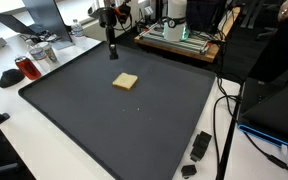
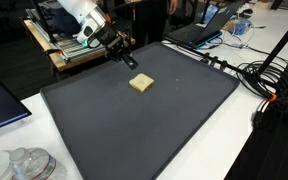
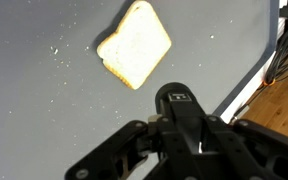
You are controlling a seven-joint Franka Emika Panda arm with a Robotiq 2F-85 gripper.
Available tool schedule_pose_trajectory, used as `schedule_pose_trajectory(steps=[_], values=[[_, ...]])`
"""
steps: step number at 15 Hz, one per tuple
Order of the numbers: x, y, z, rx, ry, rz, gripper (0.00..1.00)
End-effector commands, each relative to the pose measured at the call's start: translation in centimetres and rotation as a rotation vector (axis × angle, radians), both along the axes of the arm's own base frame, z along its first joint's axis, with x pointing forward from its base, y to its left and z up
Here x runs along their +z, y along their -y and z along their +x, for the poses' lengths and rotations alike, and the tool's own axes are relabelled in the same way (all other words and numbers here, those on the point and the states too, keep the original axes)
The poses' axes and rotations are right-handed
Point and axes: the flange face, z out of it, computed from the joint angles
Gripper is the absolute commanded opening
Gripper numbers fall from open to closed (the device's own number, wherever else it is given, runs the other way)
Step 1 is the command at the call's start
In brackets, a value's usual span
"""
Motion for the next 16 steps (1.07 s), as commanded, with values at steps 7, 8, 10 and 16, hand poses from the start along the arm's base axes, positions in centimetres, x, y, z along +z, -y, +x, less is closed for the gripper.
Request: schedule_pose_trajectory(steps=[7, 8, 10, 16], values=[[4.9, -8.8, -3.1, 0.245, 0.062, -0.143, 0.05], [5.1, -9.8, -3.0, 0.276, 0.047, -0.17, 0.05], [5.4, -11.6, -2.3, 0.32, 0.022, -0.255, 0.05], [2.3, -15.6, -1.1, 0.458, -0.178, -0.447, 0.05]])
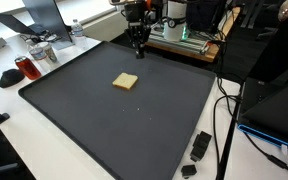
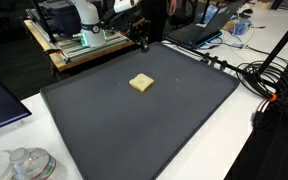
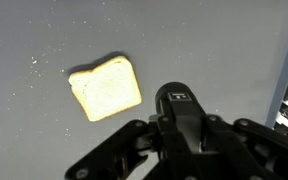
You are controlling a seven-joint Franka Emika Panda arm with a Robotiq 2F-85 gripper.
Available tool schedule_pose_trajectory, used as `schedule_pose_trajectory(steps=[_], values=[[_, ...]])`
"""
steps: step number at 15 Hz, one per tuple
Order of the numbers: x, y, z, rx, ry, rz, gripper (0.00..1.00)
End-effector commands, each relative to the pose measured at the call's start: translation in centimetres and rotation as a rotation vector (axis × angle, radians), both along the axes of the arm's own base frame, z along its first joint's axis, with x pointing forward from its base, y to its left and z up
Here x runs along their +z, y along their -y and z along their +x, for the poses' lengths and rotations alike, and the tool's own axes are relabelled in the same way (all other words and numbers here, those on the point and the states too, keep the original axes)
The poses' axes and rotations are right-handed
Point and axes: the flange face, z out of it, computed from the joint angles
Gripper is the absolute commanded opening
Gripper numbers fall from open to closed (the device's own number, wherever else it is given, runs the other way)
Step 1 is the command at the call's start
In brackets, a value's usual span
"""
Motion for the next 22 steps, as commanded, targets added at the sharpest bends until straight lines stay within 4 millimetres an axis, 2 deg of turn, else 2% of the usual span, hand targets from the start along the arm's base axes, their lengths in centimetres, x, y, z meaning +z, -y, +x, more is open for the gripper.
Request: schedule_pose_trajectory(steps=[1, 2, 3, 6, 8, 9, 14, 22], values=[[-1.3, -0.5, 1.1, 0.06, -0.173, -0.077, 0.05], [-1.4, -1.2, 1.8, 0.122, -0.199, -0.003, 0.05], [-1.8, -1.1, 0.1, 0.065, -0.147, -0.048, 0.21], [-1.4, -1.2, 1.4, 0.104, -0.189, -0.019, 0.21], [-1.5, -1.2, 1.7, 0.108, -0.192, -0.017, 0.21], [-1.5, -1.3, 1.9, 0.111, -0.176, -0.049, 0.05], [-2.1, -2.1, 3.0, 0.123, -0.124, -0.194, 0.05], [-5.5, -1.8, 4.2, 0.108, -0.17, -0.294, 0.05]])
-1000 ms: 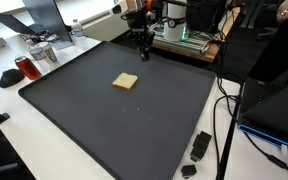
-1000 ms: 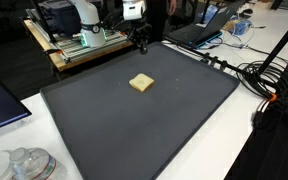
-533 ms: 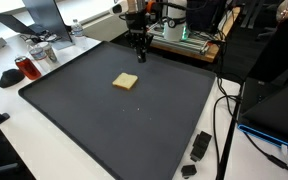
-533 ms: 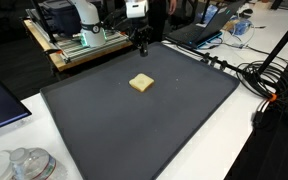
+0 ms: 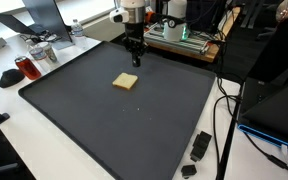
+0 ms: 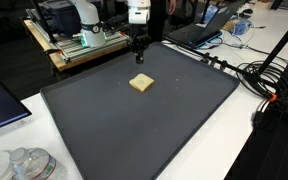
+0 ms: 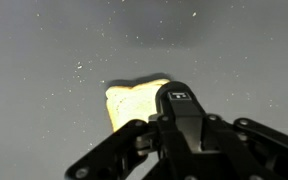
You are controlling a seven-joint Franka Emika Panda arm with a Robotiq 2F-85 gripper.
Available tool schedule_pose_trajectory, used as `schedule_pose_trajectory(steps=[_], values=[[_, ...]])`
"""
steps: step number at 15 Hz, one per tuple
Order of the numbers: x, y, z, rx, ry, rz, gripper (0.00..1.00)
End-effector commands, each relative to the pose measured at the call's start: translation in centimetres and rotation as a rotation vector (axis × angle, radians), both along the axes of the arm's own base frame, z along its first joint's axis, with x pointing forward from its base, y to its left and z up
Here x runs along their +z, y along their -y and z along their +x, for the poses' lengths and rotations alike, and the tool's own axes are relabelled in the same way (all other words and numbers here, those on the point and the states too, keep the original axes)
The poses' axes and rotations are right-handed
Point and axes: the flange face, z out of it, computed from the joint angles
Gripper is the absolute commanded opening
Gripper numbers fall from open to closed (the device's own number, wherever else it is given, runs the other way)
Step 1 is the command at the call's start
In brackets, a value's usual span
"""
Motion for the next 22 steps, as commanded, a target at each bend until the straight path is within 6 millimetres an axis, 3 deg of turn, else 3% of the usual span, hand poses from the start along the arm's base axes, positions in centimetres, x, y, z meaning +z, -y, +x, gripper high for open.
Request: schedule_pose_trajectory(steps=[1, 8, 22], values=[[-1.4, -0.1, 1.3, -0.006, 0.003, -0.018, 0.05], [-4.5, 0.6, 2.7, 0.005, 0.036, -0.022, 0.05], [-8.3, 1.4, 4.2, 0.022, 0.007, -0.064, 0.05]])
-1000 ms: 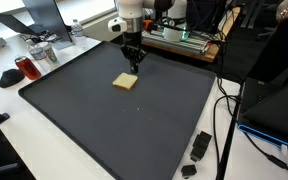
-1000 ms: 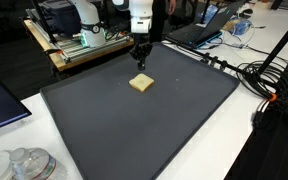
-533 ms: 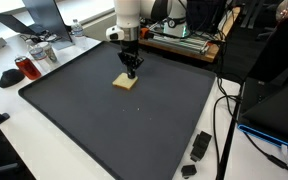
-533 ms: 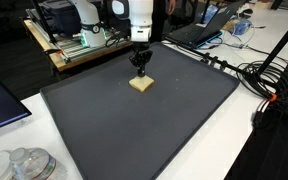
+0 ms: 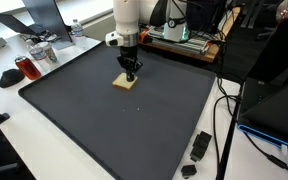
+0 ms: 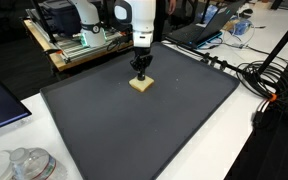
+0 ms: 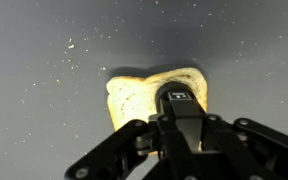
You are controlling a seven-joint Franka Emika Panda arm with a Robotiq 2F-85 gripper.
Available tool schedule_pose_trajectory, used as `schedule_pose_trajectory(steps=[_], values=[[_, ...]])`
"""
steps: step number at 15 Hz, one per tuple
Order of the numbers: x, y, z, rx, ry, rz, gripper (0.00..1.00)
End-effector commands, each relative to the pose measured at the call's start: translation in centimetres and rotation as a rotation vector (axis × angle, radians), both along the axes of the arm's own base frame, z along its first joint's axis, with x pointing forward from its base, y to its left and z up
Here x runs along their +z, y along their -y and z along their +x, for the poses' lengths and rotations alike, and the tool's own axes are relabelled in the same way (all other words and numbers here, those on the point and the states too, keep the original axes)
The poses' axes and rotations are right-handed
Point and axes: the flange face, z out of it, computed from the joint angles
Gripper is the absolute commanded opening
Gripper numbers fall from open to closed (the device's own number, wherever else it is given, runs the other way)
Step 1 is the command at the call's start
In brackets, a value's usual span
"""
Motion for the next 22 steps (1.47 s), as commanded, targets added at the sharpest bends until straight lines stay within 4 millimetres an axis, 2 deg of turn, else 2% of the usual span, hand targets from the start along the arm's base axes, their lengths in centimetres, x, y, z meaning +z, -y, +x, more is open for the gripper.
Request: schedule_pose_trajectory(steps=[1, 6, 10, 13, 16, 19, 22], values=[[-1.3, 0.2, 0.4, -0.004, -0.004, -0.021, 0.05], [-2.6, 0.1, -0.5, 0.031, -0.043, 0.035, 0.05], [-3.0, 0.6, -0.6, 0.152, -0.062, 0.129, 0.05], [-3.0, 1.1, -0.5, 0.292, -0.063, 0.109, 0.05], [-2.4, 0.1, -0.7, 0.426, -0.066, 0.04, 0.05], [-2.7, -1.5, -1.0, 0.579, -0.078, 0.006, 0.05], [-2.6, -2.1, -0.8, 0.671, -0.095, 0.005, 0.05]])
